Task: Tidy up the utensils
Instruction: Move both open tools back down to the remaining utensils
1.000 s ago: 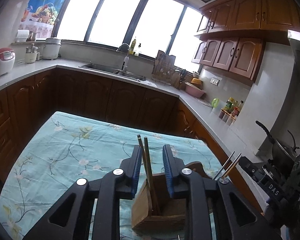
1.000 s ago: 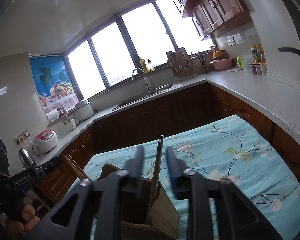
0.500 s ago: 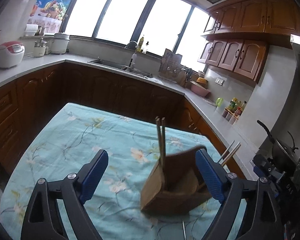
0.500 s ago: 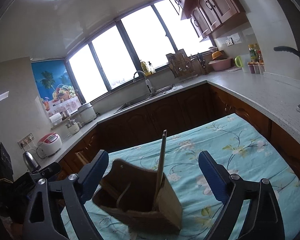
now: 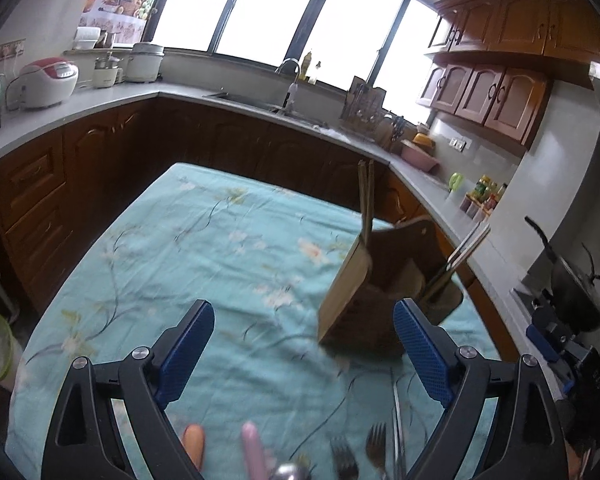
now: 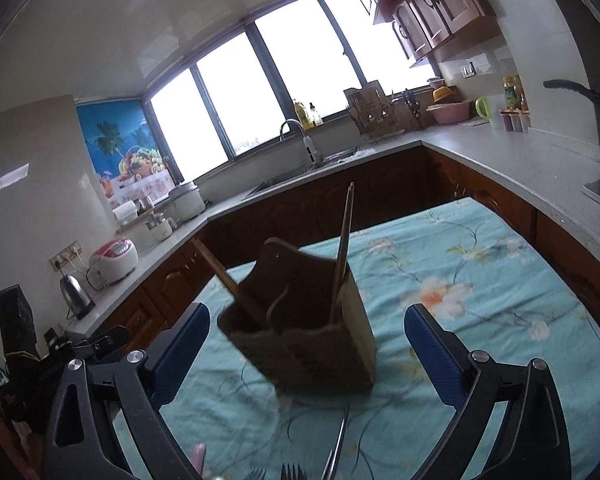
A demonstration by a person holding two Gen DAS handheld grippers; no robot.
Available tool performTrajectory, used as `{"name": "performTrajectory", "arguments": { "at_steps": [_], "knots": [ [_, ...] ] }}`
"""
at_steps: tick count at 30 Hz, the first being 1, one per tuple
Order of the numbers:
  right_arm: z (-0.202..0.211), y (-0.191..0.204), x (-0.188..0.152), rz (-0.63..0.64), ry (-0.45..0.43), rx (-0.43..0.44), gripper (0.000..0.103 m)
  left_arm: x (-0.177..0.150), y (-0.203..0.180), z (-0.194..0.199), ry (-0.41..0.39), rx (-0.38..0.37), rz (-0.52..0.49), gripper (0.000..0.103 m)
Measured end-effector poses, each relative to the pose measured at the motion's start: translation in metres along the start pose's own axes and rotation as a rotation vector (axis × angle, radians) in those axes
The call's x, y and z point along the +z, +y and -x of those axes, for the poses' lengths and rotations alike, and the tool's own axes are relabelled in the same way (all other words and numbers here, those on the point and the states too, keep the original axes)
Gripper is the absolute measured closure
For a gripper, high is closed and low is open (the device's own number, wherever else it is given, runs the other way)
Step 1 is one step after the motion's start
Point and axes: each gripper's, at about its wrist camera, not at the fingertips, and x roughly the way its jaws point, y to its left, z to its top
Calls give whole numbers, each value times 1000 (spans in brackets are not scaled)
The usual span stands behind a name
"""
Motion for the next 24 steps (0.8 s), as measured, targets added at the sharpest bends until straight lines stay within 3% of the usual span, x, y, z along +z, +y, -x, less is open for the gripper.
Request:
{"name": "performTrajectory", "arguments": {
  "at_steps": [13, 24],
  "knots": [
    [30, 5, -35, 14, 66, -12, 4, -39, 13, 61, 66, 50, 6, 11],
    [45, 13, -62, 15, 114, -8, 4, -57, 14, 85, 121, 65, 11, 11]
  ]
}}
